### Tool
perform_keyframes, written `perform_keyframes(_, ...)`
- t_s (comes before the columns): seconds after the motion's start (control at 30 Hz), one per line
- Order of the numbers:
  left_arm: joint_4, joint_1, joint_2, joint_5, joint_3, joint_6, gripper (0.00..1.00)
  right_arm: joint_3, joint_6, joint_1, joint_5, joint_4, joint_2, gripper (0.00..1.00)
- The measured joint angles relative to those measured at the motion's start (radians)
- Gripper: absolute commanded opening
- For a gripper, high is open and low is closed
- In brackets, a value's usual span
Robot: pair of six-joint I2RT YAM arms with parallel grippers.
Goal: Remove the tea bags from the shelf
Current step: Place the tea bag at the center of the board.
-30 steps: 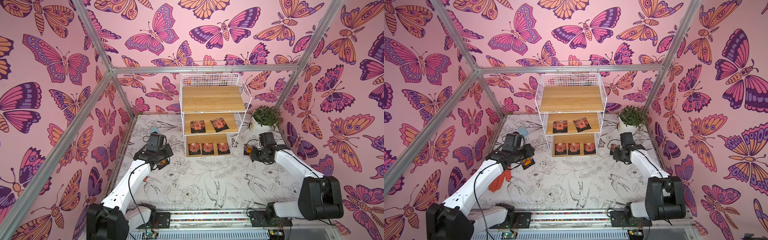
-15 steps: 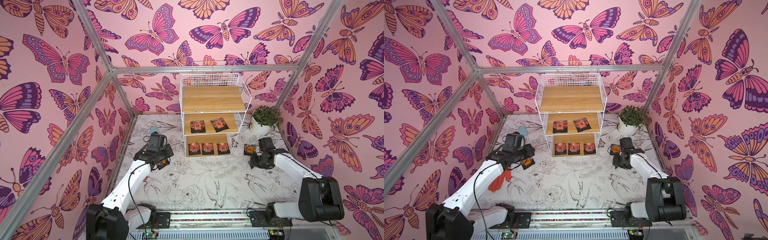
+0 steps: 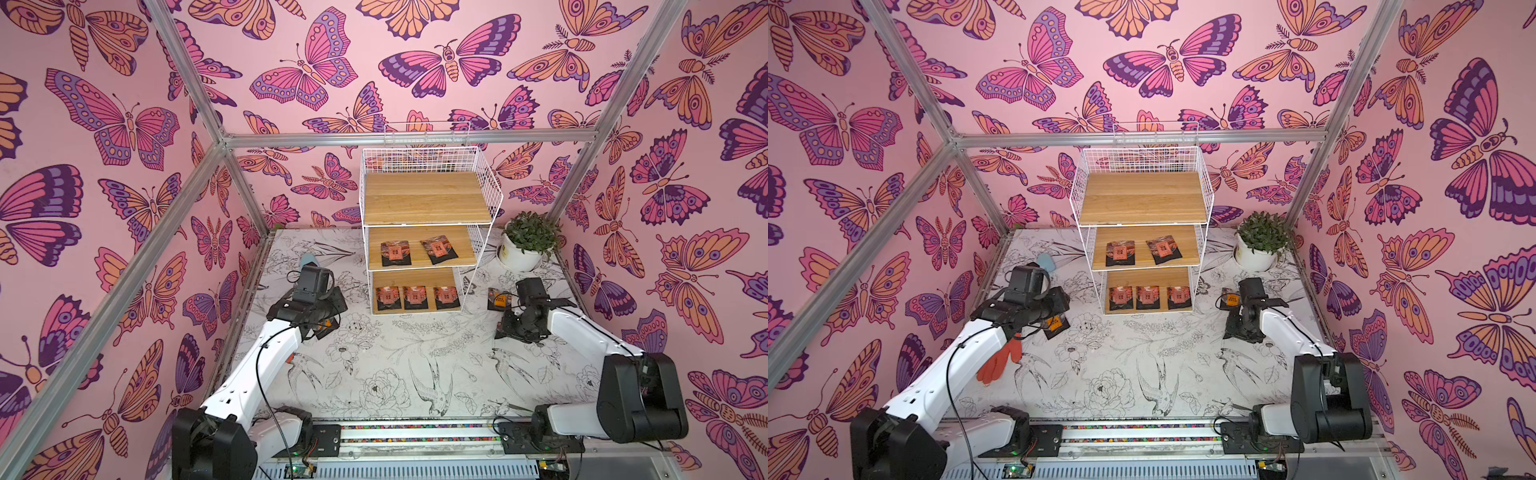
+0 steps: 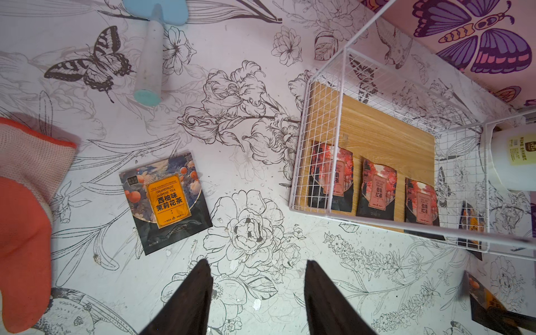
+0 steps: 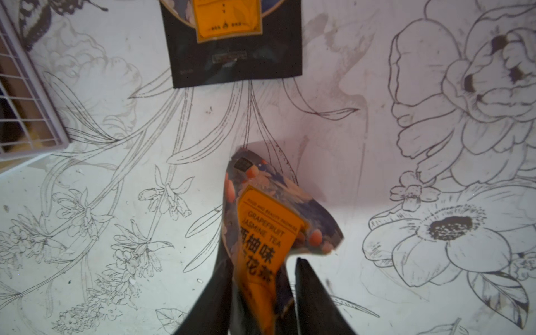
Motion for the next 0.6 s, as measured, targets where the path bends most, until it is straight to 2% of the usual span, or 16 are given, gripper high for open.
perform_keyframes(0.17,0.0,0.0,-0.002,-0.003,0.011,0.003,0.55,-0.014,0.007,0.0,0.02,-0.034,-0.032,0.69)
perform_keyframes(0.3,-0.003,0.0,-0.006,-0.004,0.011,0.006,0.56,-0.014,0.01,0.0,0.044,-0.05,-0.065,0.69)
perform_keyframes(0.4,-0.011,0.0,-0.023,-0.007,0.011,0.01,0.56,-0.014,0.009,0.0,0.043,-0.052,-0.093,0.59)
perform_keyframes(0.5,-0.021,0.0,-0.038,-0.007,0.011,0.011,0.56,-0.013,0.005,0.0,0.029,-0.048,-0.099,0.43)
perform_keyframes(0.6,-0.024,0.0,-0.043,-0.007,0.011,0.011,0.56,-0.013,0.006,0.0,0.013,-0.042,-0.081,0.22)
